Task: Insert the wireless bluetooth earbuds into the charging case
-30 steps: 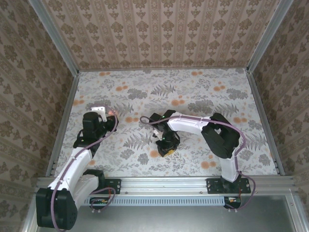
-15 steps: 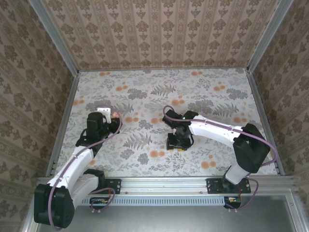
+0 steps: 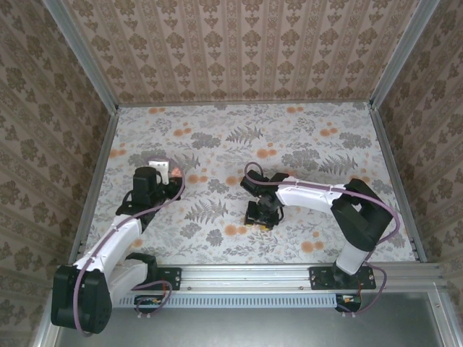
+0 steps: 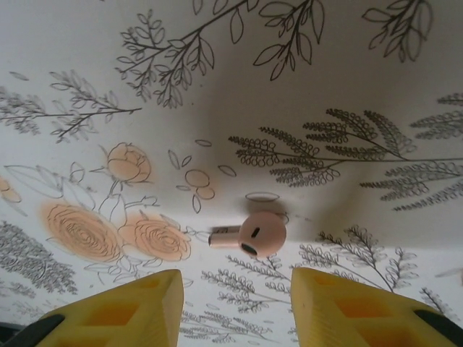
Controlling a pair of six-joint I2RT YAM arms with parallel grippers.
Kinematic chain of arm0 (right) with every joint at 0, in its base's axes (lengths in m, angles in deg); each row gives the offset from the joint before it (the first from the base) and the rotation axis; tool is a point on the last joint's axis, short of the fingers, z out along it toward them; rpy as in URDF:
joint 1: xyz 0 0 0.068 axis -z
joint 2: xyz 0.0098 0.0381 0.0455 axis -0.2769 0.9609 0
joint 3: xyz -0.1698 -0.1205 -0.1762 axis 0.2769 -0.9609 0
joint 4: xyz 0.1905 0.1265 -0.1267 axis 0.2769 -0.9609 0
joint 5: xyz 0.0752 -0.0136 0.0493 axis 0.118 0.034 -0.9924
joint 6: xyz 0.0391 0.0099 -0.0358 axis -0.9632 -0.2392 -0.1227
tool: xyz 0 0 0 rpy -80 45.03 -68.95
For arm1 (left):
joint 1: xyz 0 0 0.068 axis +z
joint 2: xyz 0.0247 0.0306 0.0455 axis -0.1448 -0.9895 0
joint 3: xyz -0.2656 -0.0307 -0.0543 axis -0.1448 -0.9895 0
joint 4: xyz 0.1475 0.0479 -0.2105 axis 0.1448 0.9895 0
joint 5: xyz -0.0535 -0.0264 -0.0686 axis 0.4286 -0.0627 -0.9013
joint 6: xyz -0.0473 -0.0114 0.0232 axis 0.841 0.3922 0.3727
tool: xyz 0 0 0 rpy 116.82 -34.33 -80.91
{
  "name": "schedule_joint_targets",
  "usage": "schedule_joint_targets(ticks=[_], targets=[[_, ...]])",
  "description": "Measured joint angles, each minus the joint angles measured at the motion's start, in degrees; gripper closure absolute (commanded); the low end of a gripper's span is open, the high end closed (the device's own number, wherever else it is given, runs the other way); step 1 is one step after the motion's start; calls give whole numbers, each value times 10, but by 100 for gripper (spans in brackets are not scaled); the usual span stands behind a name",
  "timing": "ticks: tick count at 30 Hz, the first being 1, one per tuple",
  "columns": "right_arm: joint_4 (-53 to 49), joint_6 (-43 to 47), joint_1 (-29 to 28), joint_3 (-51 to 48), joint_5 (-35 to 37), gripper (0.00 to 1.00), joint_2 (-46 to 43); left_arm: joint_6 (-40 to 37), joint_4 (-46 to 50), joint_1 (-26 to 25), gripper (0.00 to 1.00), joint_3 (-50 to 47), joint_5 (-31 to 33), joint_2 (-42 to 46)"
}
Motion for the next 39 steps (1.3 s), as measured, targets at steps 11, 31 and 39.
schedule_joint_targets(ticks=[11,31,39], targets=[[2,10,0,9,-3,58,31,0,0,0,89,3,-2,-2],[8,57,0,80,-3,63,63,-10,9,0,89,4,1,4],[-45,59,0,91,18,62,52,-10,9,0,89,6,1,4]])
